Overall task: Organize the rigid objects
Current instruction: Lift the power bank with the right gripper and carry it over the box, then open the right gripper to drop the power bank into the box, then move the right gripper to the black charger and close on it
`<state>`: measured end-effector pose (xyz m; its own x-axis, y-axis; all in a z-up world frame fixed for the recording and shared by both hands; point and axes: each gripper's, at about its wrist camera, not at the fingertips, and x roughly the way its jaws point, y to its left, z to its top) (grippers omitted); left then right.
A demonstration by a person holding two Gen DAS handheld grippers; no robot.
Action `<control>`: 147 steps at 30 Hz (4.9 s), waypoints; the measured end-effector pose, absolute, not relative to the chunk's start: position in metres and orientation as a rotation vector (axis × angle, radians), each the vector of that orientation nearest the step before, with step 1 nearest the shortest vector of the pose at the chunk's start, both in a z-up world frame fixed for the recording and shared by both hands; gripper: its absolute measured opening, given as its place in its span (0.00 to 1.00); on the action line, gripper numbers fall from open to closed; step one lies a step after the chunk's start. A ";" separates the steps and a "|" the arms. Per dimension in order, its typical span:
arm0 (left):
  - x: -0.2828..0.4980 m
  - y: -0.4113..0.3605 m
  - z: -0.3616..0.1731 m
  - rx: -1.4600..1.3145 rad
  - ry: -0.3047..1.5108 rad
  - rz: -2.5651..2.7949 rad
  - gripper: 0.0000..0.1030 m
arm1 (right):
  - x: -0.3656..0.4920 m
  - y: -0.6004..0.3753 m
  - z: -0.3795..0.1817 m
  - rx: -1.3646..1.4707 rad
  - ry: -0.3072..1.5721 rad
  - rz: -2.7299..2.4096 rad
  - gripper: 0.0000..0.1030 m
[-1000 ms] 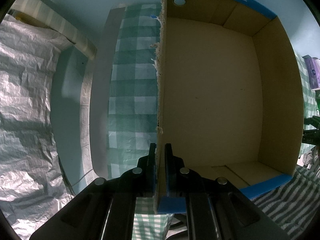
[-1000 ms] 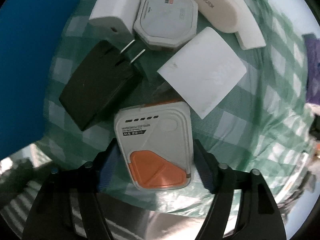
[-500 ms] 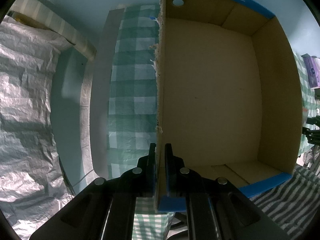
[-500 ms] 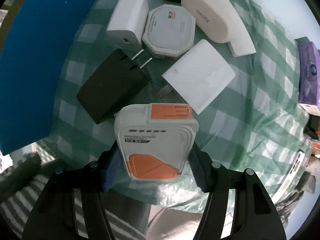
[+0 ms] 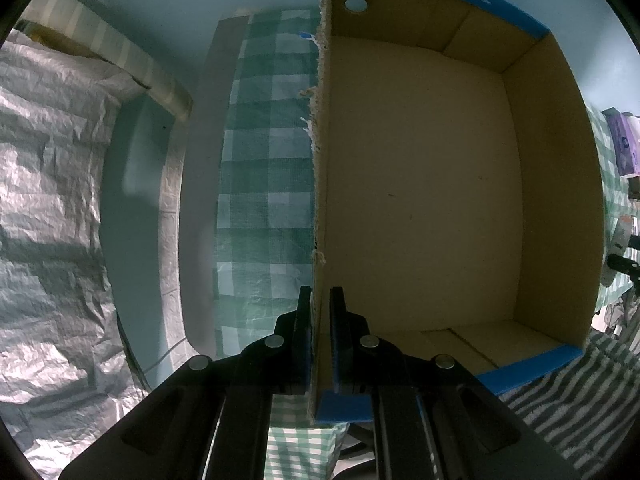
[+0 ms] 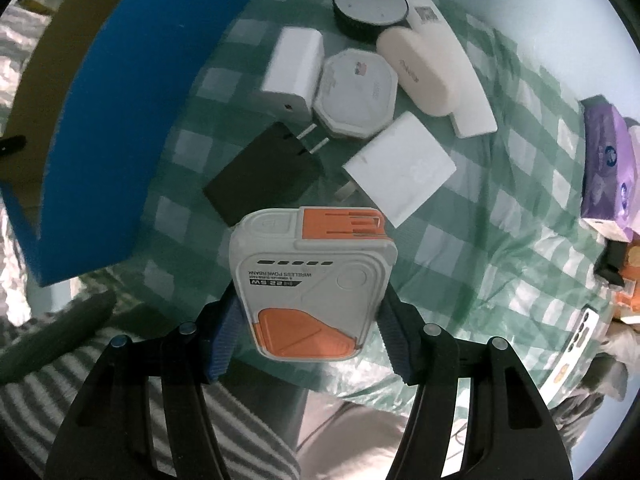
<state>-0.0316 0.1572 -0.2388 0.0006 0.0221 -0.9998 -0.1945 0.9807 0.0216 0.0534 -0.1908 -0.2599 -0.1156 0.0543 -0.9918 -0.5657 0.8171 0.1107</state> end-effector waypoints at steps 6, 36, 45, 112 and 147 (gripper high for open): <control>-0.034 0.157 -0.236 -0.135 1.559 0.164 0.07 | 0.062 -0.172 -0.223 -0.424 1.565 0.609 0.61; -0.042 0.159 -0.226 -0.156 1.543 0.152 0.07 | 0.048 -0.015 -0.168 -0.533 1.444 0.904 0.61; -0.044 0.159 -0.228 -0.158 1.547 0.152 0.07 | 0.037 0.024 -0.201 -0.597 1.482 0.940 0.61; -0.046 0.161 -0.222 -0.161 1.555 0.134 0.07 | 0.105 -0.146 -0.249 -0.221 1.701 0.435 0.59; -0.042 0.160 -0.227 -0.144 1.578 0.131 0.07 | 0.085 -0.103 -0.323 -0.535 1.700 0.523 0.38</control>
<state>-0.0418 0.1597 -0.2271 -0.0113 -0.0093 -0.9999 -0.1745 0.9846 -0.0072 0.0847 -0.1034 -0.3231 -0.1760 -0.0683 -0.9820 -0.6081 0.7920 0.0540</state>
